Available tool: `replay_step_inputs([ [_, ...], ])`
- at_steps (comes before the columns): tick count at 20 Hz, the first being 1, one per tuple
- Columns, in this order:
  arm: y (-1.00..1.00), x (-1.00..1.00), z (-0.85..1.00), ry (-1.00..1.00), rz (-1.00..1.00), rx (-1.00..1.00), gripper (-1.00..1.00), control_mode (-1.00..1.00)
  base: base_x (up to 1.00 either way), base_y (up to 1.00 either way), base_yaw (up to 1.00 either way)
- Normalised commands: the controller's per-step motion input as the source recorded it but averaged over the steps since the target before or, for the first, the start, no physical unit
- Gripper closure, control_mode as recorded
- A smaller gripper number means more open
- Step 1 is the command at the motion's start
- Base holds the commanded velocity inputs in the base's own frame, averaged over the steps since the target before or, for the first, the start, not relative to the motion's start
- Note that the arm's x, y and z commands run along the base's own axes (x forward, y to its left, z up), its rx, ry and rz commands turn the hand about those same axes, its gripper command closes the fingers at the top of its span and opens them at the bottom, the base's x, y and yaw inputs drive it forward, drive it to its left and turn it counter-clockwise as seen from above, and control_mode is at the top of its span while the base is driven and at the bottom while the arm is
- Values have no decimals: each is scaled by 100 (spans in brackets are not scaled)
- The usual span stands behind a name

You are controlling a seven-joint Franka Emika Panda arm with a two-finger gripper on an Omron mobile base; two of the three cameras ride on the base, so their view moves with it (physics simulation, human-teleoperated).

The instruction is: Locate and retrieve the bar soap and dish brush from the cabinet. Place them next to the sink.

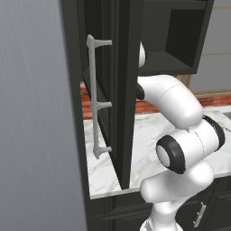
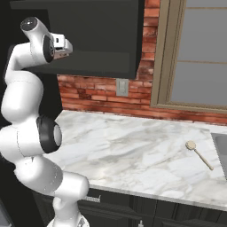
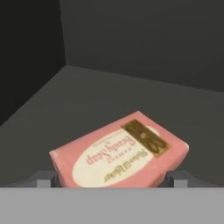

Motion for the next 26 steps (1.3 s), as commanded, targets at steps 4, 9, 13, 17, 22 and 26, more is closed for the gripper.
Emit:
replay_step_inputs([
  [4, -34, -40, 2, -1, 0, -1, 100, -100, 0, 0, 0],
  [9, -26, -58, 8, -6, 0, 0, 100, -100, 0, 0, 0],
  [13, -10, -76, 5, -9, -1, 2, 100, -100, 0, 0, 0],
  [17, 0, -82, 4, -6, -3, 3, 100, -100, 0, 0, 0],
  [22, -10, -85, 4, 0, -6, 3, 100, -100, 0, 0, 0],
  [26, -14, -80, 16, 0, -6, 5, 100, -100, 0, 0, 0],
])
